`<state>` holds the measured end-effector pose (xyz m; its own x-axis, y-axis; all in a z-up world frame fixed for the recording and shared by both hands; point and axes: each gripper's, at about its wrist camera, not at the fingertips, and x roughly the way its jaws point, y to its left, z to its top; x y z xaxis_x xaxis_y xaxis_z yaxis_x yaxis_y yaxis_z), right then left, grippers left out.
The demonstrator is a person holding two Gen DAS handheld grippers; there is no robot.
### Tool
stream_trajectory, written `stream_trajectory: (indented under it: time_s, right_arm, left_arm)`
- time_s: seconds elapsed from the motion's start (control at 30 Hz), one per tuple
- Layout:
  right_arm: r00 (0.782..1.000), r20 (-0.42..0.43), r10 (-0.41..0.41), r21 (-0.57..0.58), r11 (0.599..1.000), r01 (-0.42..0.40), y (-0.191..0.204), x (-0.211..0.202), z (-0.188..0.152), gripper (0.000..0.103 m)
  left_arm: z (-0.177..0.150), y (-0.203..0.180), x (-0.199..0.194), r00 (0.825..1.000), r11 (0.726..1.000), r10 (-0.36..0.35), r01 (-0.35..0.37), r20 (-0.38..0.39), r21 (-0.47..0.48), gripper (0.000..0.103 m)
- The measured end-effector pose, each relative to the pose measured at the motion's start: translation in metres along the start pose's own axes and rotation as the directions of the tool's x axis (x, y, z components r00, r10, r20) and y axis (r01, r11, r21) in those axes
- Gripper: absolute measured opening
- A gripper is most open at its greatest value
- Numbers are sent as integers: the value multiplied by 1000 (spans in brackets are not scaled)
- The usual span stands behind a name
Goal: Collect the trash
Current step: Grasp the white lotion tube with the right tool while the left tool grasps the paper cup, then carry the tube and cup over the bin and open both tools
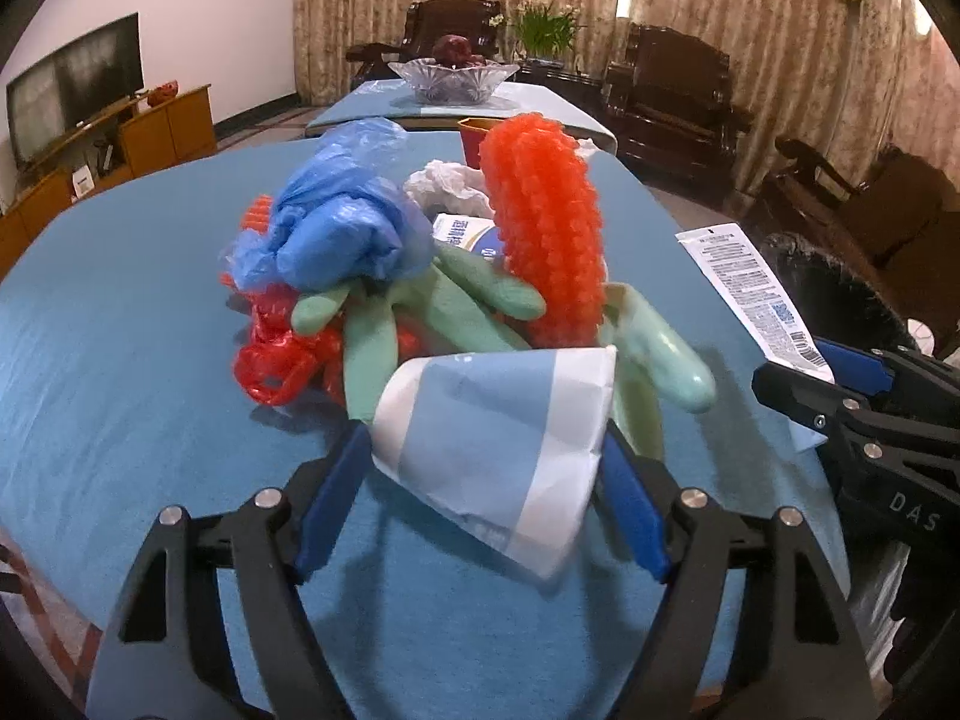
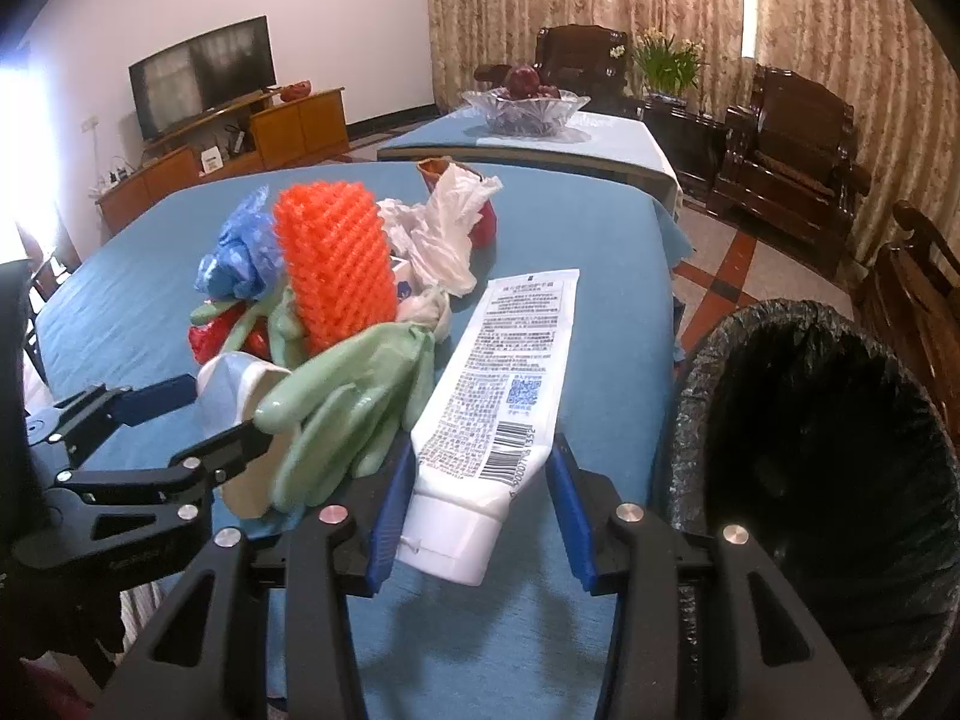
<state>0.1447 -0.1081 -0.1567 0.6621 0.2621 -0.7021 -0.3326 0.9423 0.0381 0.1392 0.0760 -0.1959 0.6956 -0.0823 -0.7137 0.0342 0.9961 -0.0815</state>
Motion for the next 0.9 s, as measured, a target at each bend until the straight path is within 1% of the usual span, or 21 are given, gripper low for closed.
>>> stream_trajectory:
  time_s: [0.07,0.23,0.27,0.3,0.33,0.37,0.4,0.43,0.57,0.63,0.7,0.77,0.9]
  right_arm:
    - [1000,5,7,-5,1000,-7,1,-2,1,44]
    - [1000,26,8,-22,1000,-7,5,-10,4,44]
    - [1000,30,9,-22,1000,-8,5,-11,4,44]
    - [999,36,11,-21,1000,-10,5,-14,5,44]
    - [999,44,13,-18,1000,-12,4,-17,6,44]
    - [999,52,14,-14,1000,-13,4,-20,6,44]
    - [998,63,15,-8,1000,-15,3,-24,7,44]
    - [997,78,16,-1,1000,-16,0,-29,9,44]
    - [995,103,-4,9,1000,3,-10,-39,12,44]
    - [994,108,-11,16,1000,9,-14,-42,11,44]
    - [994,109,-16,22,1000,14,-17,-43,10,45]
    - [994,109,-20,26,1000,17,-19,-43,8,45]
    - [992,123,-23,41,999,18,-24,-46,10,45]
  left_arm:
    - [1,4,-5,1000,1000,-16,16,7,-10,73]
    - [4,6,-22,999,1000,6,-6,41,-3,72]
    - [5,6,-27,999,1000,5,-5,48,-2,68]
    - [7,5,-30,999,1000,-16,16,46,3,31]
    - [10,6,-31,999,999,-40,40,29,-1,22]
    - [11,7,-33,998,998,-63,63,17,-20,22]
    - [14,7,-36,997,997,-68,69,19,-42,26]
    - [16,7,-38,997,996,-73,74,23,-46,28]
    - [18,-1,-36,998,998,-65,65,20,-25,27]
    - [17,-2,-37,997,996,-79,79,16,-37,19]
    - [18,-6,-41,996,996,-81,82,22,-24,6]
    - [21,-10,-43,996,997,-79,79,29,-8,3]
    - [26,-15,-49,995,996,-86,86,47,9,2]
